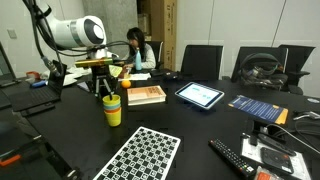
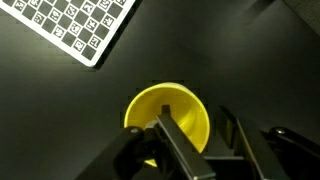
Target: Stack the cups together
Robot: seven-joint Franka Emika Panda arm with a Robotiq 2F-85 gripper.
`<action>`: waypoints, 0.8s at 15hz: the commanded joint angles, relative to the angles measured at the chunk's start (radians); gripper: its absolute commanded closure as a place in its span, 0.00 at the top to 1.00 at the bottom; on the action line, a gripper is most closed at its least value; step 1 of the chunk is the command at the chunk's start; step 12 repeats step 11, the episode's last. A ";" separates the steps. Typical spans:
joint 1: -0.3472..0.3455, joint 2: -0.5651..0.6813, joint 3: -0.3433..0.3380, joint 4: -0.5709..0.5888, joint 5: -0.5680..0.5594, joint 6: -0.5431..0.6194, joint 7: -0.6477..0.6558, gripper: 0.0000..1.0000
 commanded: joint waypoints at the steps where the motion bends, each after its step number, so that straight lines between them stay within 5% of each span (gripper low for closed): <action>1: -0.012 0.018 0.007 0.035 0.053 -0.014 0.012 0.81; 2: -0.002 0.003 0.001 0.005 0.019 -0.002 0.003 0.88; 3: -0.002 0.005 0.001 0.006 0.022 -0.003 0.003 0.70; 6: -0.002 0.009 0.001 0.005 0.022 -0.003 0.003 0.89; 12: -0.002 0.010 0.001 0.005 0.022 -0.003 0.003 0.88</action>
